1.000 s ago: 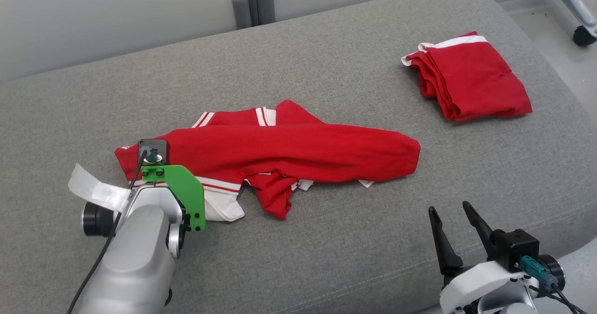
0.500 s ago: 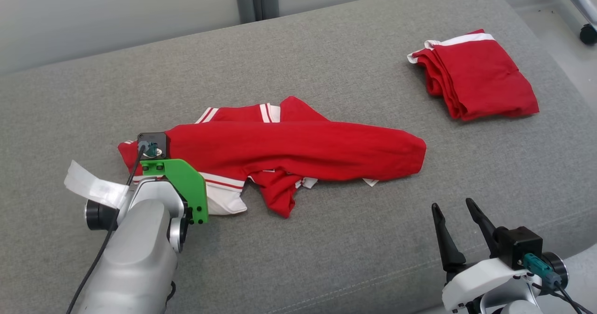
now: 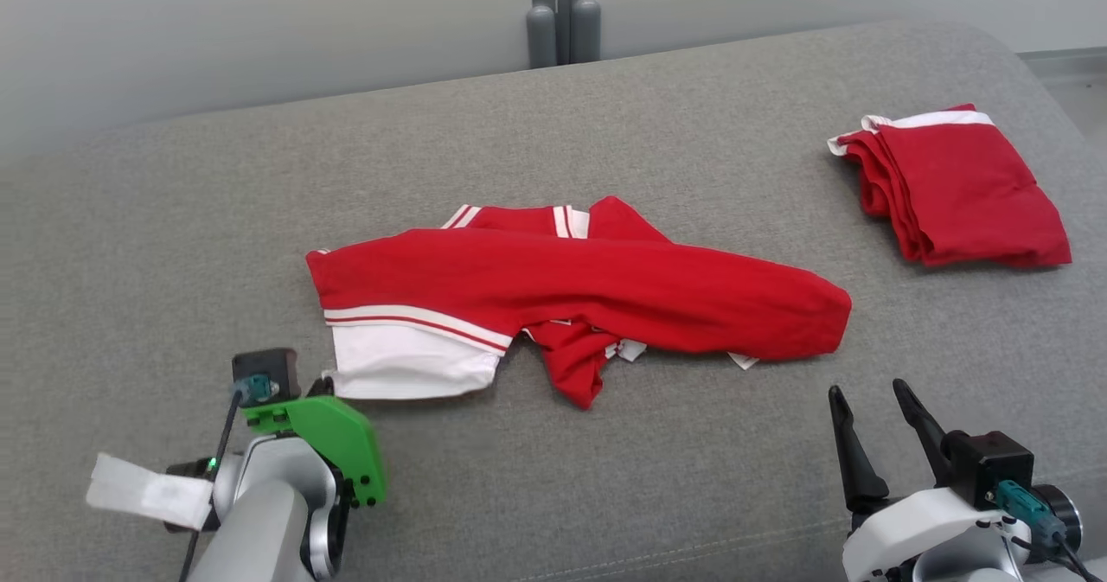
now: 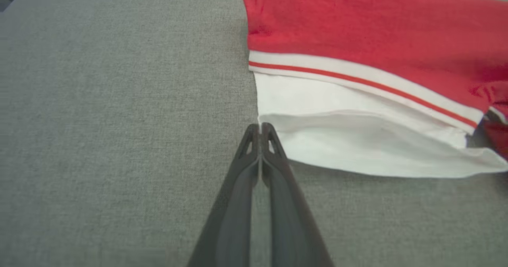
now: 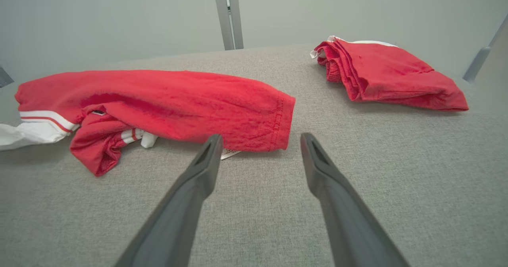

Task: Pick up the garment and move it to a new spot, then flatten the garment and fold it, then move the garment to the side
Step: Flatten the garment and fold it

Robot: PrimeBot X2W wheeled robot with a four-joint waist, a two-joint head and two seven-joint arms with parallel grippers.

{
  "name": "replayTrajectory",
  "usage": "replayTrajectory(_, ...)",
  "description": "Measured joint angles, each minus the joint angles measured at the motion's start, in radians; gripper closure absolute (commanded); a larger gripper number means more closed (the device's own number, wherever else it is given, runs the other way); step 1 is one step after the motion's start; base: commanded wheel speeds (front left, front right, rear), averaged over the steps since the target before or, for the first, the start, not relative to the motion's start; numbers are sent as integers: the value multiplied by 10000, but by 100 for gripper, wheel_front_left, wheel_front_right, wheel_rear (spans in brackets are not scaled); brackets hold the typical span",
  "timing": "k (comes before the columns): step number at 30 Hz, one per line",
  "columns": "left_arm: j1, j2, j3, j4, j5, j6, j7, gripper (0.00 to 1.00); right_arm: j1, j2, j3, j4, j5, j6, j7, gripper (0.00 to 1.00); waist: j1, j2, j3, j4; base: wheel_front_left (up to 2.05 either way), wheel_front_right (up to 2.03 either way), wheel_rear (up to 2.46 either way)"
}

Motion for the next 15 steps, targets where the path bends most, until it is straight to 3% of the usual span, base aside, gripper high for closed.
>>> replayTrajectory(4, 936, 167, -125, -1258, 46, 238, 245, 100, 127, -2, -96, -65, -31, 0, 61, 0, 0, 0, -152, 285, 0, 0, 0)
replayTrajectory(15, 3618, 587, -268, -4890, 71, 1407, 1645, 100, 206, -2, -138, -174, -59, 0, 228, 0, 0, 0, -645, 1188, 0, 0, 0)
